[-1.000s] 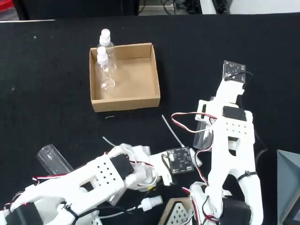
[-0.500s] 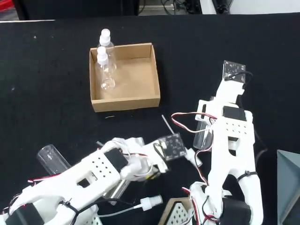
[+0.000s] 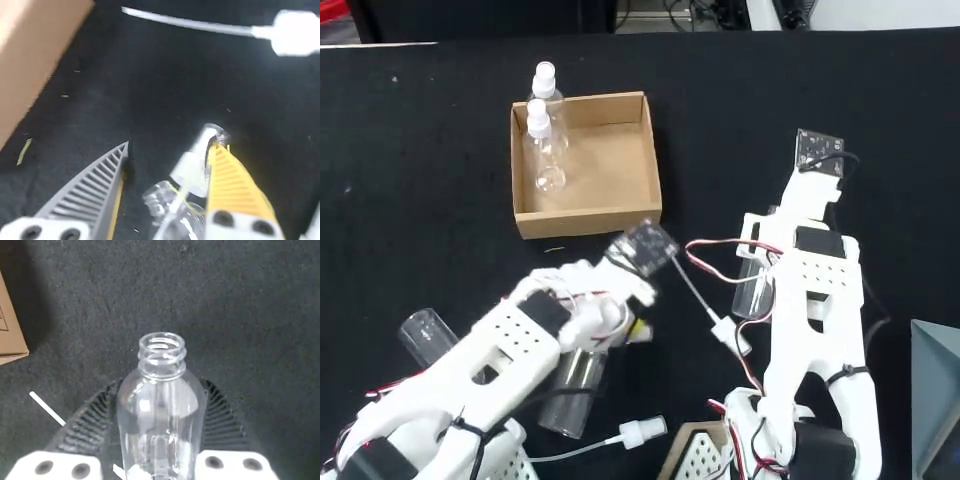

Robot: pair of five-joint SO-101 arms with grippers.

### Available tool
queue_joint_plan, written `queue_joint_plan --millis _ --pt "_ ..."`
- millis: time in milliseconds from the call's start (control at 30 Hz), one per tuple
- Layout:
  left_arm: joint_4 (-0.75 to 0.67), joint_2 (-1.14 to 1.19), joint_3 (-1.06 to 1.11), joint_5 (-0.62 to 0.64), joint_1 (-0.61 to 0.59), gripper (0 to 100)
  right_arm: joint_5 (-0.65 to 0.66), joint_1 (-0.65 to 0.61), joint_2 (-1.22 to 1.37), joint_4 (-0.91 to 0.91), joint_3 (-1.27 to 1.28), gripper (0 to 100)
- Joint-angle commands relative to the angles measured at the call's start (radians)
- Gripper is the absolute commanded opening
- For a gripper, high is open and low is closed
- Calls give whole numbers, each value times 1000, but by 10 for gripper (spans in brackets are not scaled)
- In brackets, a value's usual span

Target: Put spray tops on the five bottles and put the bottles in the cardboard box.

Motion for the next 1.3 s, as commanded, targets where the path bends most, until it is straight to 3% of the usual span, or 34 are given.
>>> queue_joint_plan --millis 0,200,433,667,900,1267 --pt "-9 -2 -87 55 -59 230 -6 41 -54 -26 -5 114" --pt "17 -12 -99 49 -56 230 -3 41 -54 -26 -5 114" --pt "224 0 -249 49 -53 230 -2 43 -54 -26 -8 114" --pt "292 17 -263 -6 51 230 -2 51 -54 -25 -8 114" --pt "331 199 -355 -11 81 230 -3 57 -54 -25 -8 114" --pt "342 486 -484 -123 84 202 -2 57 -54 -25 -8 114"
